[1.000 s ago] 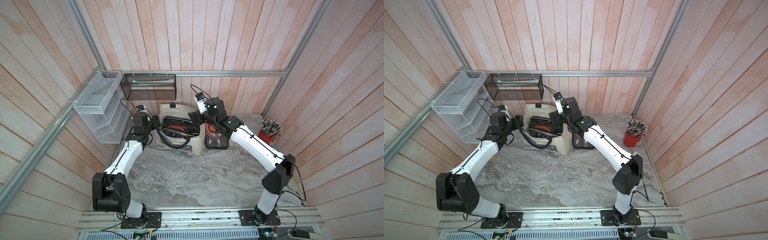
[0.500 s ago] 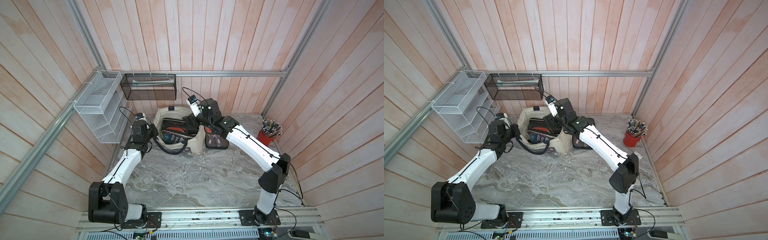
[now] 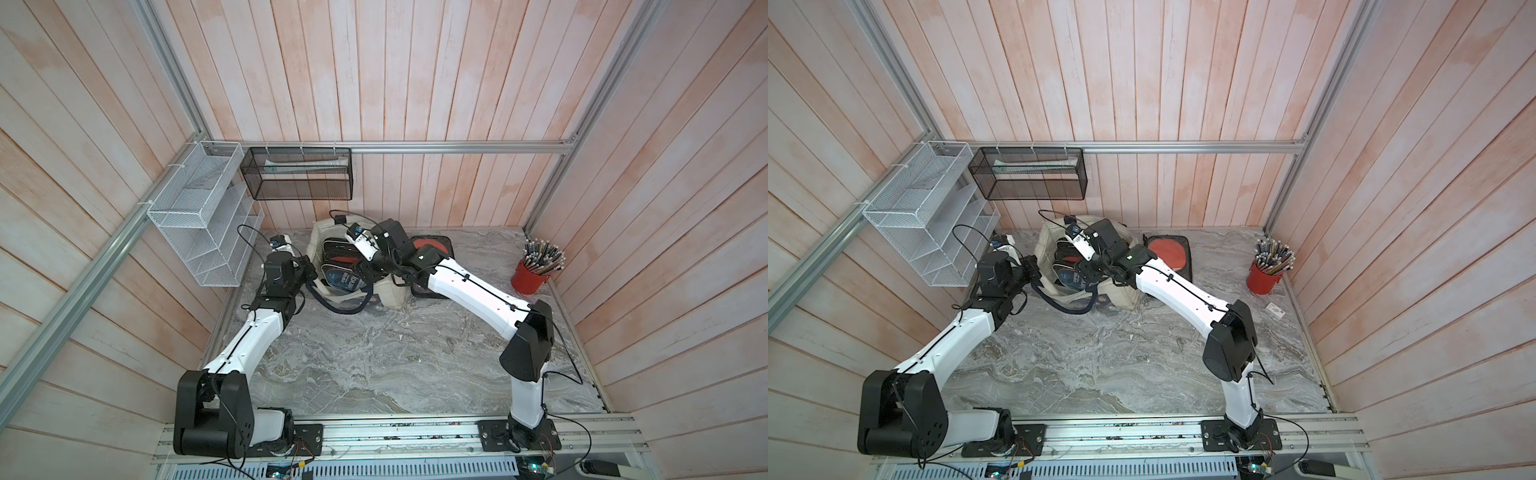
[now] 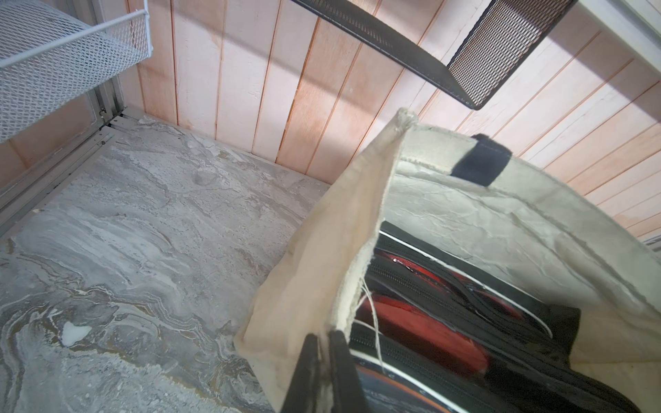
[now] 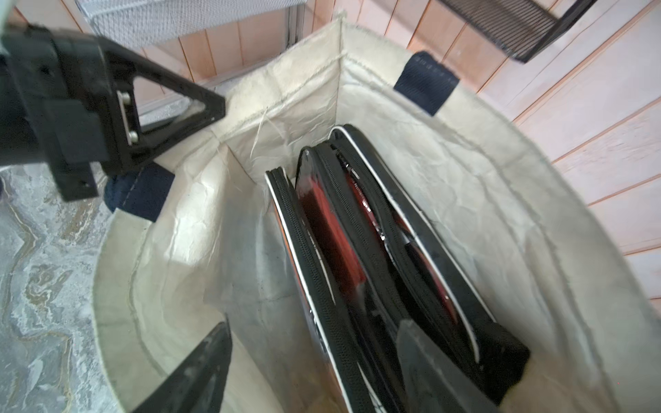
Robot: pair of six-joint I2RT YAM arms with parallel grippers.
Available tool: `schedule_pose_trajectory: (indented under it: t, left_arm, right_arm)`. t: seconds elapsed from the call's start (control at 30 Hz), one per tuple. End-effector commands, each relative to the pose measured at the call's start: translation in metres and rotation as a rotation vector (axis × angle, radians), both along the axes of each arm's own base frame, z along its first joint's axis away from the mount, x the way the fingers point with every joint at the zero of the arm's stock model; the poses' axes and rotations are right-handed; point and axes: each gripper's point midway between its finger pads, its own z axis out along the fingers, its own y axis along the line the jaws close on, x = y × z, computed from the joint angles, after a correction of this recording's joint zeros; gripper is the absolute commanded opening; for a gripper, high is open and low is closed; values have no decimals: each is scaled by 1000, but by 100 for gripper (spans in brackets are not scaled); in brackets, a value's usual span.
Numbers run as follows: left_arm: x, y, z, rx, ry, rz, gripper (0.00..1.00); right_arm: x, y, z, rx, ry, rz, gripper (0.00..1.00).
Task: Remove the ping pong set from the canvas bag
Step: Adjust the canvas bag at the center of the board, then pick up the ping pong set from the canvas bag.
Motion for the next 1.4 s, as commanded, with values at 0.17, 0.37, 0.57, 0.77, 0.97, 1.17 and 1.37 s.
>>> schedule_pose_trajectory:
  t: [0.17, 0.37, 0.57, 0.77, 0.97, 1.17, 1.37]
  left_arm:
    - [-2, -4, -14, -17, 31, -24, 0]
    - [-3, -5, -13, -21, 27, -29, 0]
    - [-3, -6, -13, -22, 25, -31, 0]
    - [-3, -6, -13, -22, 25, -30, 0]
    - [-2, -5, -12, -20, 25, -25, 0]
    - [-2, -5, -10, -24, 21, -27, 0]
    - [-1, -5, -6, -26, 16, -26, 0]
  right_arm:
    - [10, 12, -55, -141, 65, 30, 72]
    - [27, 14, -66, -175, 37, -17, 72]
    - [35, 14, -81, -211, 41, -29, 67]
    - [31, 14, -97, -230, 76, -12, 51]
    - [33, 12, -85, -219, 54, -24, 0]
    - [37, 11, -44, -160, -18, -45, 0]
    - [45, 5, -1, -117, -96, -88, 0]
